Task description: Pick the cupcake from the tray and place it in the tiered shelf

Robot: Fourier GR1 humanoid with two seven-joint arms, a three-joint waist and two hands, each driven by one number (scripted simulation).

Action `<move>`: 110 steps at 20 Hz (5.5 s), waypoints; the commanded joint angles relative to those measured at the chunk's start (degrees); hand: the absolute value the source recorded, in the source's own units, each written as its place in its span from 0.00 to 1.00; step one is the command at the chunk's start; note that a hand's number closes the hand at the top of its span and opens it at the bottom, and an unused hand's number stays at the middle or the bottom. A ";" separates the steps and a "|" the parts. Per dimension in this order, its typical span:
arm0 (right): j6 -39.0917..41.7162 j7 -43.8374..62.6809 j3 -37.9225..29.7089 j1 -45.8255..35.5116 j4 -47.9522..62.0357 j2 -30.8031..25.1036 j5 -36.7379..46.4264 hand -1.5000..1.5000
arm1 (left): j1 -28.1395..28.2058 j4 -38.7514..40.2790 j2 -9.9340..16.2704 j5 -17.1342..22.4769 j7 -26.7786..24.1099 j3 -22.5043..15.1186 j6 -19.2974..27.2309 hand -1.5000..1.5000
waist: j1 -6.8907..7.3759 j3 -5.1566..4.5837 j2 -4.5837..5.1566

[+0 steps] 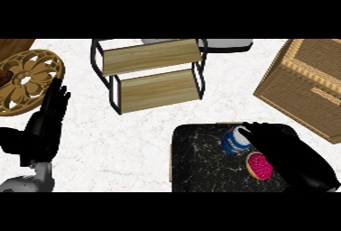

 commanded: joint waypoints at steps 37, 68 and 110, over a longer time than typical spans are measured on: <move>-11.86 6.43 10.52 2.00 22.24 37.24 32.42 1.00 | -1.01 -0.01 -4.78 -4.80 0.98 4.85 -6.29 0.50 | 1.22 -0.18 0.14; -37.07 63.50 19.46 -40.91 11.05 38.03 17.37 1.00 | -2.05 -0.41 -5.17 -5.14 3.41 5.20 -6.50 0.50 | 1.16 -0.10 -0.40; -74.55 16.81 0.07 -59.78 71.27 38.08 -15.89 0.00 | 2.84 -4.05 -7.80 -6.73 1.46 4.54 -8.58 0.50 | 2.63 -0.02 0.46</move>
